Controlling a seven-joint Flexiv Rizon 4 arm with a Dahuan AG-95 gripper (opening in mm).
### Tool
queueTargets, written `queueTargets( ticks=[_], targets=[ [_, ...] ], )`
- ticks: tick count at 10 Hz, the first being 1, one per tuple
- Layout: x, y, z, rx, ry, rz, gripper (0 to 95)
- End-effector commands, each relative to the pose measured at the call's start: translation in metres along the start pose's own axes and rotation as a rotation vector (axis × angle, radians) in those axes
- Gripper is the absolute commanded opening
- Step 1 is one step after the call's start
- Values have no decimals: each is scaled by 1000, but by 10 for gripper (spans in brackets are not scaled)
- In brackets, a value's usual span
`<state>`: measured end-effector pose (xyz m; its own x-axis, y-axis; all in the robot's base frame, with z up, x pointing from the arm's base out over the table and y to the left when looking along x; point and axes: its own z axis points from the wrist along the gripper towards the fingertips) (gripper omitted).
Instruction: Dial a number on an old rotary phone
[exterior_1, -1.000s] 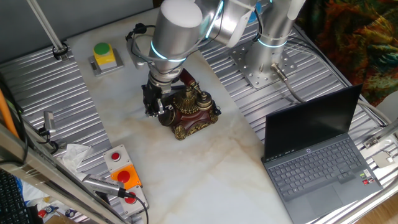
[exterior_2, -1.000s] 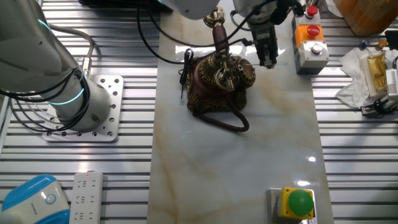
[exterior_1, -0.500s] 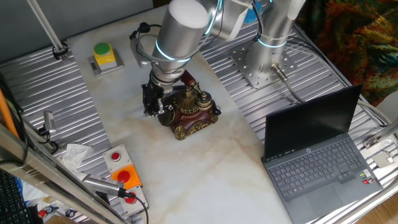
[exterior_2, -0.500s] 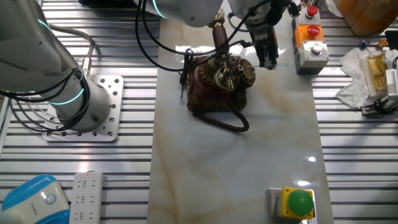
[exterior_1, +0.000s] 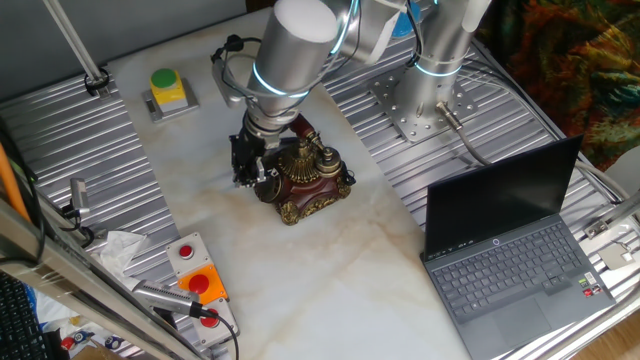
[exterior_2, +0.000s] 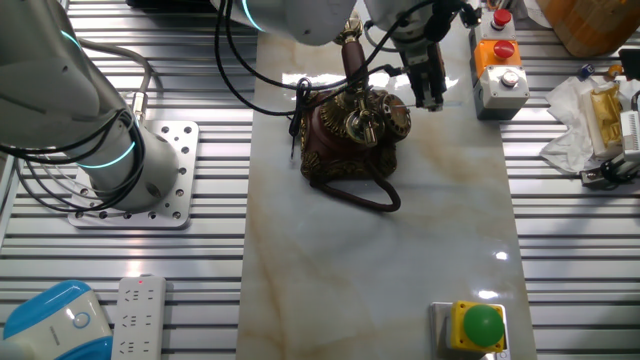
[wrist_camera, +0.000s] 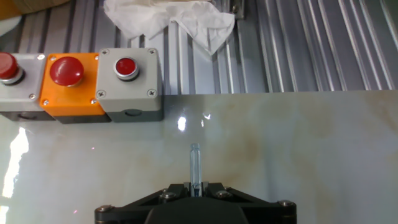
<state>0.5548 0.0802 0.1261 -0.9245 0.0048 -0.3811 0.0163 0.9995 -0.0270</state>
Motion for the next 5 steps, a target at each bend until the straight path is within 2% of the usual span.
queueTargets(
  ticks=[1, 5],
  targets=[
    [-4, -3, 1, 13, -23, 2, 0],
    [-1, -3, 6, 18, -29, -2, 0]
  ],
)
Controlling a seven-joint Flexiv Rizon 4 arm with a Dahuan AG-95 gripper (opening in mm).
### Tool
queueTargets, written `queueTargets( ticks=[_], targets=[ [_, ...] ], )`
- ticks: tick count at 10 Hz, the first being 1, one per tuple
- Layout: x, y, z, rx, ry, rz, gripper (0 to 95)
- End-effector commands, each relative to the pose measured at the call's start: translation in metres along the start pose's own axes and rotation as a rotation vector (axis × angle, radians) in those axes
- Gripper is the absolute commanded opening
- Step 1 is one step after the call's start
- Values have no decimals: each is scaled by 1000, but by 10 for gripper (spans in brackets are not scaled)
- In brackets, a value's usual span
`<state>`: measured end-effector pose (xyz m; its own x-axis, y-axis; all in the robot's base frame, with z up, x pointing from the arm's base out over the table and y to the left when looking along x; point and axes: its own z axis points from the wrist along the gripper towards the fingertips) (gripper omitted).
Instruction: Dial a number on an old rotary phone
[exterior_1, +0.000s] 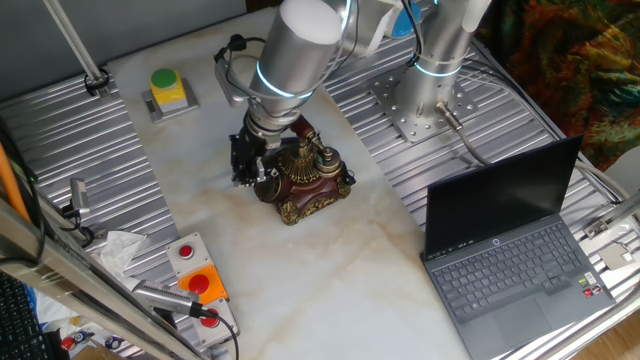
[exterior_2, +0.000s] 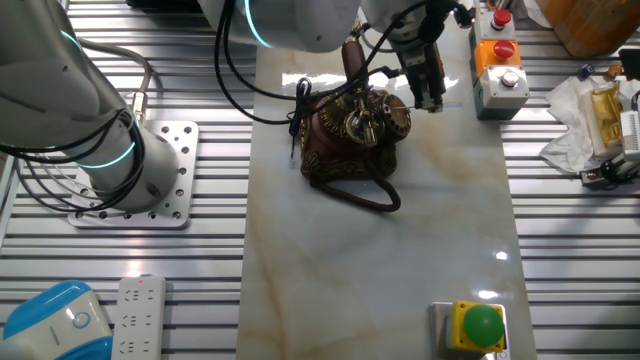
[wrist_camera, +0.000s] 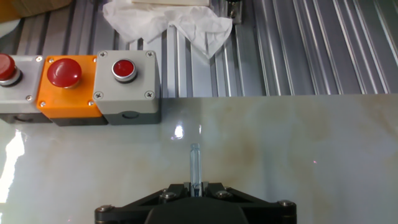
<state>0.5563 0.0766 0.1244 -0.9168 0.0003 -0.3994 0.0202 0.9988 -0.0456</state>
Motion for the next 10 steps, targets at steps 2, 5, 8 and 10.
queueTargets(
  ticks=[2, 5, 8, 10],
  targets=[
    [0, 1, 4, 1, -10, 2, 0],
    [0, 1, 6, -1, -11, 8, 0],
    [0, 4, 8, -7, -13, 29, 0],
    [0, 7, 9, -4, -14, 36, 0]
  ],
)
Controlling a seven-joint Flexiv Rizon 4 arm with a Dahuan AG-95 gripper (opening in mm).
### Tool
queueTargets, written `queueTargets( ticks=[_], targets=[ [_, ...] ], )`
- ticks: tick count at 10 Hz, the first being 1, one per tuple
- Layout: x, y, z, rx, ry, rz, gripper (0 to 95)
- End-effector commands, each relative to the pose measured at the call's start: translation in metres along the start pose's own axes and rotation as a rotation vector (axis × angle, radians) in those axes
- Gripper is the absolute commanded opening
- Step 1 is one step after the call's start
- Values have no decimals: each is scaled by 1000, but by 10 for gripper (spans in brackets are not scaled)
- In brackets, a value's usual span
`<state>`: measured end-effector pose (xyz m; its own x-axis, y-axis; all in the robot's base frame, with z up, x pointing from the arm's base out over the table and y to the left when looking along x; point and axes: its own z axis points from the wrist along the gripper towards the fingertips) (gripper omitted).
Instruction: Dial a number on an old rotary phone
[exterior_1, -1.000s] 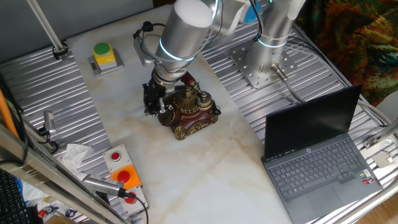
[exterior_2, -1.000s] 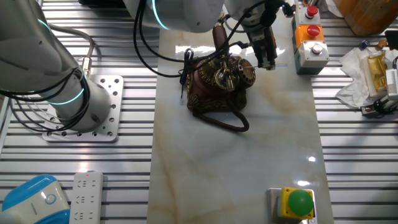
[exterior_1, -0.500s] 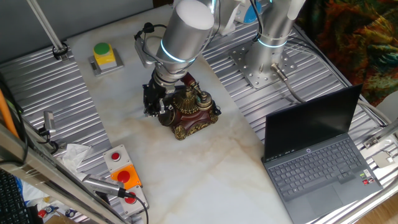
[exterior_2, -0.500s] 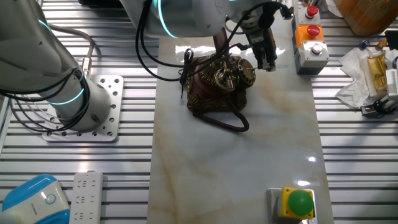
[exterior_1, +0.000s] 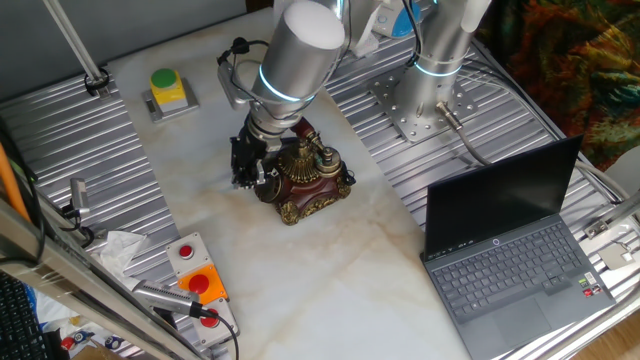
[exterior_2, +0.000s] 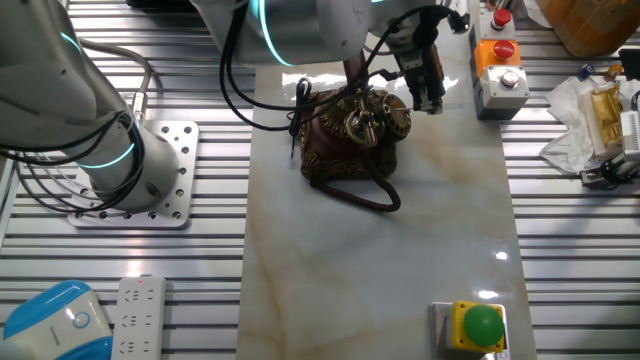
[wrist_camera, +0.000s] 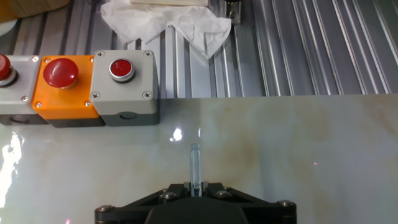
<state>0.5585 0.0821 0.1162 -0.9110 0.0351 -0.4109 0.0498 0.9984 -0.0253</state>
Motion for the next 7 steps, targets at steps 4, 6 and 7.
queueTargets(
  ticks=[4, 6, 7],
  targets=[
    [4, 1, 1, -1, 4, 2, 0],
    [6, 2, 1, 0, 4, 3, 0],
    [6, 2, 1, 0, 7, 4, 0]
  ],
)
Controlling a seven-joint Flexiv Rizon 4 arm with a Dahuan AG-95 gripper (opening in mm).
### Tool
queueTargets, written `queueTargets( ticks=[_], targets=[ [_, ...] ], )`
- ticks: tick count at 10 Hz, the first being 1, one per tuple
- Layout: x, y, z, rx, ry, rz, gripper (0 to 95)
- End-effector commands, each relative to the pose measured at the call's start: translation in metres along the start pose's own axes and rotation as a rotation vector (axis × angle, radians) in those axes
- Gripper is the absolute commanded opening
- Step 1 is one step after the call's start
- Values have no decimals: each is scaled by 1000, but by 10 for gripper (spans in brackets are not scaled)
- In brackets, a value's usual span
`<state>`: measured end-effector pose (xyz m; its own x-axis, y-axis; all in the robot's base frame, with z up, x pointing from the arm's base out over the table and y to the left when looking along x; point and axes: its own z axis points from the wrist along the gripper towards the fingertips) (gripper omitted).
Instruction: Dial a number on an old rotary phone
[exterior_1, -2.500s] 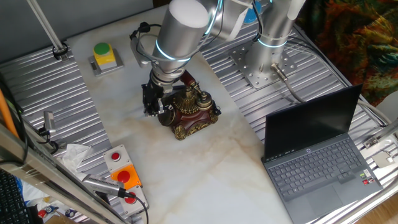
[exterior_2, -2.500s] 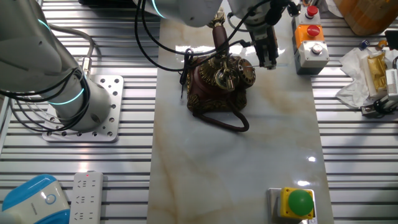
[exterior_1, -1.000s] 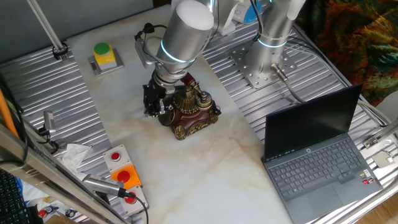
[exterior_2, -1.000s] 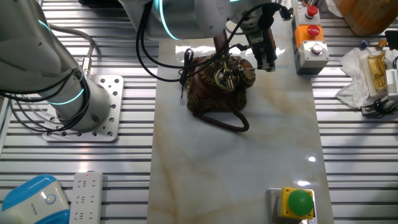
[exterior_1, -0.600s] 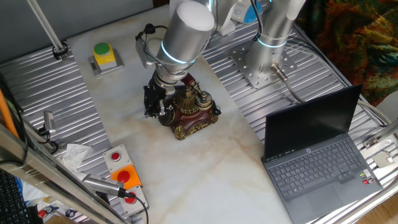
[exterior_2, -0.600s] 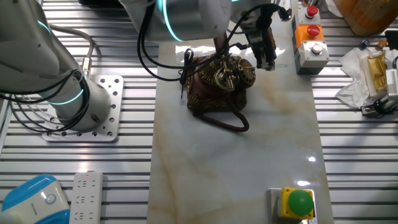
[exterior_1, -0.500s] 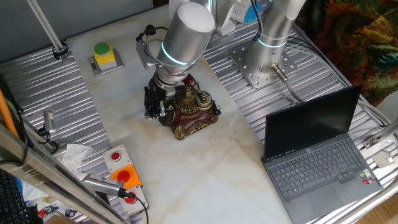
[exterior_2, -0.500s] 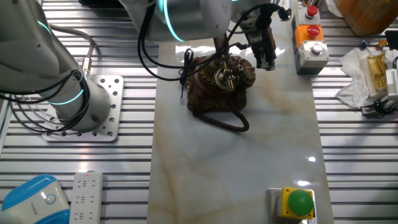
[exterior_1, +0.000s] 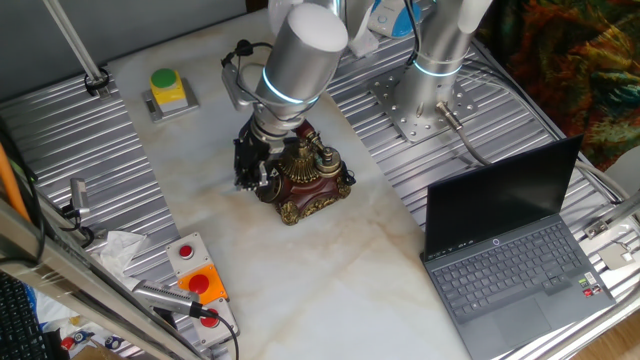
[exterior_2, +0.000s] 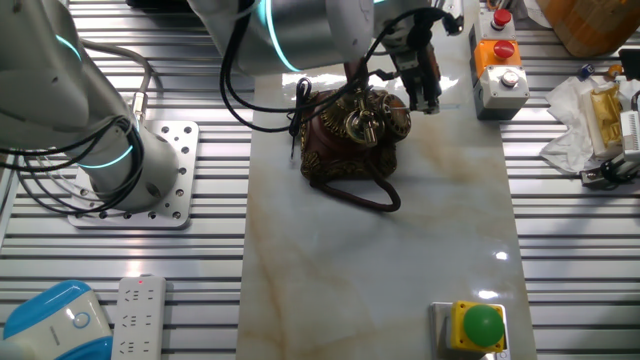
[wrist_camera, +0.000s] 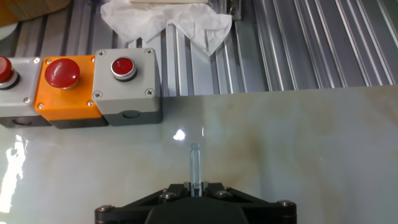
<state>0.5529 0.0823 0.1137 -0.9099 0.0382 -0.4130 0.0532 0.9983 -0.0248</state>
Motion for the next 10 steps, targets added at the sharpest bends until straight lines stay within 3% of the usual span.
queueTargets(
  ticks=[1, 7, 10],
  targets=[
    [1, 2, 0, 0, 13, 0, 0],
    [6, 2, -1, 2, 36, 21, 0],
    [6, 2, -1, 12, 30, 38, 0]
  ],
)
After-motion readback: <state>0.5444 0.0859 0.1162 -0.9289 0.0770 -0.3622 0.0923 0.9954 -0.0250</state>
